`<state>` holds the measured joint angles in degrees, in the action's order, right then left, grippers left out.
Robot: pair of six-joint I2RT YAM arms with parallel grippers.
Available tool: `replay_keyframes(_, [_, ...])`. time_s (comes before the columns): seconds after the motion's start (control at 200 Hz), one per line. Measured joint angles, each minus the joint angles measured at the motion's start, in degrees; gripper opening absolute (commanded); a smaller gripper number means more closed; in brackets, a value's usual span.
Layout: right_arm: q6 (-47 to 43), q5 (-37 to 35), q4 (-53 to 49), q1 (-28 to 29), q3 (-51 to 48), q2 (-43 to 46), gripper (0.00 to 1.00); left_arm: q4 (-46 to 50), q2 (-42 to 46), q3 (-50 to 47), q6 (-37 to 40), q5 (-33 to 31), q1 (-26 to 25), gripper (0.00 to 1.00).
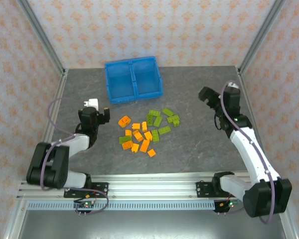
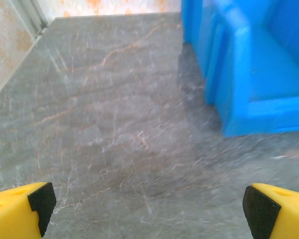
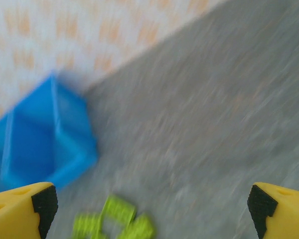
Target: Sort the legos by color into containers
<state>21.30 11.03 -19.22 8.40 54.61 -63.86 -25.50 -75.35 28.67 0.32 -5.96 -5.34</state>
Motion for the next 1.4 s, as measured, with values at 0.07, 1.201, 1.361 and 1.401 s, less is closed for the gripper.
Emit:
replay_keyframes(0.07, [0.13,4.35,-6.16,3.61,2.12,-4.57,0.99,6.51,5.51,4.11,-1.14,-0.44,-1.86,1.0])
replay_keyframes(1.201, [-8.87,-0.55,-8.61,18.29,13.99,-40.89,0.34,76.74,8.31,41.2,14.1,37.77,-22.84,1.0])
replay_keyframes(1.361, [-9.31,-0.61,-9.86,18.29,14.1,-39.52,0.47,76.19,8.33,36.72,22.56,42.75,-23.17,1.0])
replay_keyframes(1.401, [-9.81,-0.59,-10.29,18.29,14.1,-38.42,0.64,75.78,8.35,35.78,23.76,43.25,-23.17,1.0])
